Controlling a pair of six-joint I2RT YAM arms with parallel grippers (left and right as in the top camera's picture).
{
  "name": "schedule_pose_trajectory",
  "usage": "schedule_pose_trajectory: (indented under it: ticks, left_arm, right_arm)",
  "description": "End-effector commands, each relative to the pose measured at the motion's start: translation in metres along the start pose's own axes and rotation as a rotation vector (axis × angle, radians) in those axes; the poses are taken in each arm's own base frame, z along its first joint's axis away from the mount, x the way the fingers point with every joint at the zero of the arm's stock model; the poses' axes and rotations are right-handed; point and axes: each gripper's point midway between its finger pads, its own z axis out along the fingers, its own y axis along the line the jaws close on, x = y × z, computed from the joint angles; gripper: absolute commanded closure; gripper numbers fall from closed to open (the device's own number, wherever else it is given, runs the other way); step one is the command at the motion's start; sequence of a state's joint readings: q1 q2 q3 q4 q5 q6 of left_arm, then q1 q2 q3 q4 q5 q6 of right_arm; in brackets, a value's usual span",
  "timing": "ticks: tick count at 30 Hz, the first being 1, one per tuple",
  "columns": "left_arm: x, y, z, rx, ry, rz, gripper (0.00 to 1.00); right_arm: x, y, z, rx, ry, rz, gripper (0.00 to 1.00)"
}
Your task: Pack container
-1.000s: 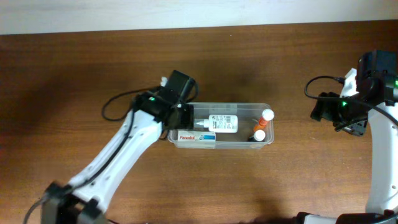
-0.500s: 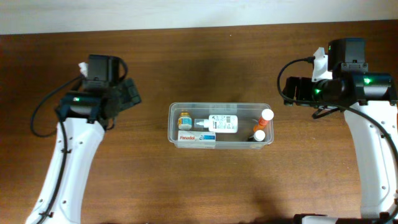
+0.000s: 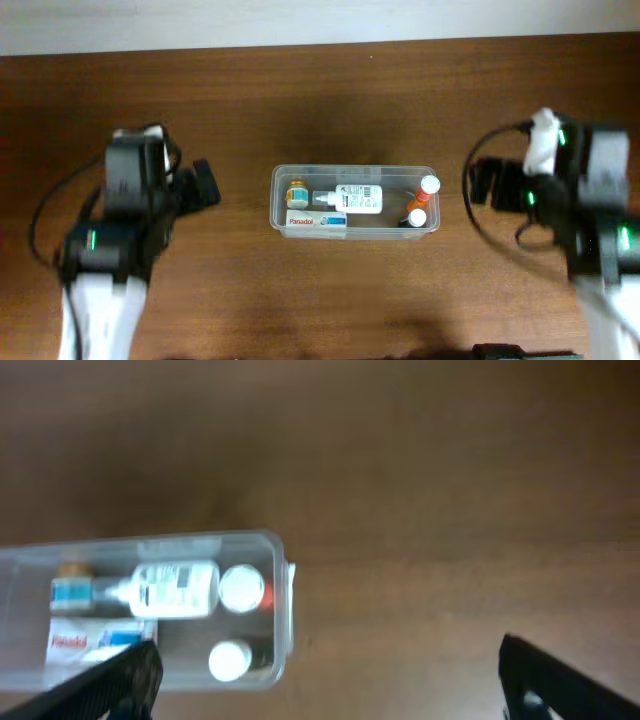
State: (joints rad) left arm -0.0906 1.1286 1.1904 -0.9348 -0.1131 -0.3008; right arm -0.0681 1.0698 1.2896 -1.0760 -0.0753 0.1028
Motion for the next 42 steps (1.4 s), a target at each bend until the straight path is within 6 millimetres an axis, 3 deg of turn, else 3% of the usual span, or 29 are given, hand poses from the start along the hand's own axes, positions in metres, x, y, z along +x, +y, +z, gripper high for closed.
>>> schedule_pose_trajectory:
  ticks: [1,7,10,14,20,29,32,38,42]
  left_arm:
    - [0.026,0.004,-0.034,0.047,-0.155,0.042,0.00]
    - [0.056,0.025,-0.069,0.081,-0.361,0.011,0.01]
    - [0.076,0.034,-0.083,0.083,-0.367,0.009,0.01]
    - [0.097,0.042,-0.084,0.068,-0.319,0.018,0.01]
    - [0.133,0.054,-0.074,0.018,-0.166,0.046,0.01]
    - [0.133,0.054,-0.074,0.018,-0.167,0.046,0.00]
    - [0.133,0.054,-0.074,0.018,-0.167,0.046,0.01]
    - [0.133,0.054,-0.074,0.018,-0.167,0.046,0.01]
    - [0.133,0.054,-0.074,0.018,-0.167,0.046,0.01]
  right_arm:
    - [0.034,-0.009,-0.017,0.035,-0.090,0.002,0.01]
    - [0.086,-0.014,-0.031,0.022,-0.194,-0.003,0.02]
    - [0.106,-0.015,-0.034,0.022,-0.194,-0.003,0.02]
    - [0.117,-0.017,-0.035,0.026,-0.157,-0.002,0.01]
    - [0.119,-0.017,-0.034,0.026,-0.152,-0.001,0.01]
    - [0.117,-0.017,-0.037,0.025,-0.188,-0.025,0.02]
    - [0.112,-0.013,-0.032,0.007,-0.273,-0.090,0.02]
    - [0.106,-0.006,-0.002,-0.045,-0.514,-0.176,0.02]
    - [0.089,-0.006,0.015,-0.048,-0.730,-0.190,0.02]
